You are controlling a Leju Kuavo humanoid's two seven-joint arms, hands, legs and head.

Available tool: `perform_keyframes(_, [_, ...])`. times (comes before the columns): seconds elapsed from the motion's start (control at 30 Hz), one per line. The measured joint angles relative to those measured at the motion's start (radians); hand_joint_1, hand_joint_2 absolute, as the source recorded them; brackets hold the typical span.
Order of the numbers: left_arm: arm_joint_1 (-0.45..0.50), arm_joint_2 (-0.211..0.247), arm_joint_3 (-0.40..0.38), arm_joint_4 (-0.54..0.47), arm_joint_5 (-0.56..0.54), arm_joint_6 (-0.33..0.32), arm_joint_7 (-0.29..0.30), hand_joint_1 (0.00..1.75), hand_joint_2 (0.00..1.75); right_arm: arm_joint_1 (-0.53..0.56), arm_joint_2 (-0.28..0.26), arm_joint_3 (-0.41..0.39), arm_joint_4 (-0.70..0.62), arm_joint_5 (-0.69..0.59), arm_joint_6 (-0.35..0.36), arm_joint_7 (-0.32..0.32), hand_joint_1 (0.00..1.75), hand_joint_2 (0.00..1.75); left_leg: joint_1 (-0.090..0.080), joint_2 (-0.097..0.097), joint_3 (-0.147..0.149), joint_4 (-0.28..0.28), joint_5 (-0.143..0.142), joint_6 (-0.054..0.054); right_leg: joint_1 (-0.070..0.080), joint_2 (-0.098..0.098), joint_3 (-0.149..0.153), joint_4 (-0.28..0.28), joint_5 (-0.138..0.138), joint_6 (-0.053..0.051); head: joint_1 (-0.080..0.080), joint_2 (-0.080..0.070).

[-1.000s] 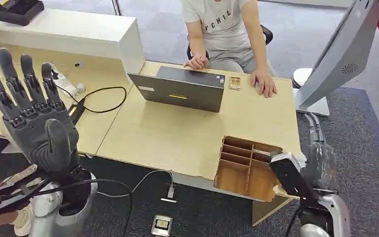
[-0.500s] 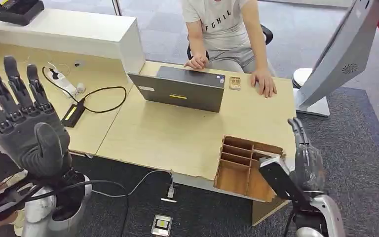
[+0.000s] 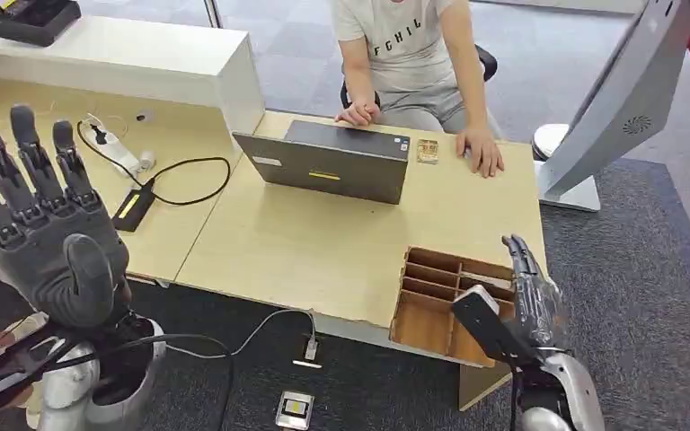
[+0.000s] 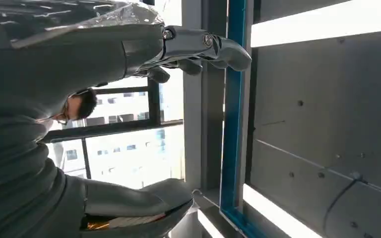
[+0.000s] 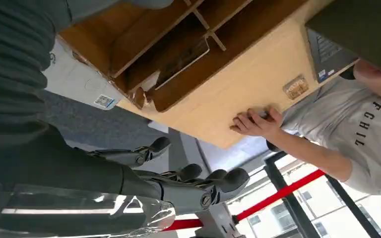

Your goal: Pass the card to the sensor for recognition and then transmit it.

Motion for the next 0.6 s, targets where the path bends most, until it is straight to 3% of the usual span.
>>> perform_keyframes(0.27, [-0.001, -0.001, 0.000, 0.000, 0.005, -0.021, 0.000, 0.00, 1.75, -0.021, 0.003, 0.002, 0.090, 0.008, -0.016, 0.007, 0.00, 1.75, 0.000, 0.000, 0.000, 0.000, 0.000, 0.000, 0.000, 0.000, 0.000, 0.000, 0.000, 0.000, 0.000, 0.000])
perform_keyframes(0.33, [-0.002, -0.002, 0.000, 0.000, 0.005, -0.022, 0.000, 0.00, 1.75, -0.025, 0.005, 0.003, 0.104, 0.008, -0.019, 0.007, 0.07, 1.75, 0.000, 0.000, 0.000, 0.000, 0.000, 0.000, 0.000, 0.000, 0.000, 0.000, 0.000, 0.000, 0.000, 0.000])
perform_keyframes(0.4, [-0.003, -0.002, 0.000, 0.000, 0.005, -0.022, 0.000, 0.00, 1.75, -0.028, 0.006, 0.003, 0.118, 0.008, -0.019, 0.007, 0.28, 1.75, 0.000, 0.000, 0.000, 0.000, 0.000, 0.000, 0.000, 0.000, 0.000, 0.000, 0.000, 0.000, 0.000, 0.000])
perform_keyframes(0.43, [-0.003, -0.002, 0.000, 0.000, 0.005, -0.022, 0.000, 0.00, 1.75, -0.029, 0.006, 0.003, 0.124, 0.008, -0.019, 0.007, 0.47, 1.75, 0.000, 0.000, 0.000, 0.000, 0.000, 0.000, 0.000, 0.000, 0.000, 0.000, 0.000, 0.000, 0.000, 0.000])
perform_keyframes(0.5, [-0.003, -0.003, 0.000, 0.000, 0.005, -0.024, 0.000, 0.00, 1.75, -0.030, 0.008, 0.004, 0.134, 0.008, -0.019, 0.007, 1.27, 1.75, 0.000, 0.000, 0.000, 0.000, 0.000, 0.000, 0.000, 0.000, 0.000, 0.000, 0.000, 0.000, 0.000, 0.000])
perform_keyframes(0.53, [-0.003, -0.003, 0.000, 0.000, 0.005, -0.024, 0.000, 0.00, 1.75, -0.032, 0.009, 0.005, 0.139, 0.008, -0.019, 0.007, 1.45, 1.75, 0.000, 0.000, 0.000, 0.000, 0.000, 0.000, 0.000, 0.000, 0.000, 0.000, 0.000, 0.000, 0.000, 0.000])
perform_keyframes(0.6, [-0.003, -0.004, 0.000, 0.000, 0.005, -0.025, 0.000, 0.00, 1.75, -0.033, 0.011, 0.006, 0.148, 0.008, -0.019, 0.006, 1.45, 1.75, 0.000, 0.000, 0.000, 0.000, 0.000, 0.000, 0.000, 0.000, 0.000, 0.000, 0.000, 0.000, 0.000, 0.000])
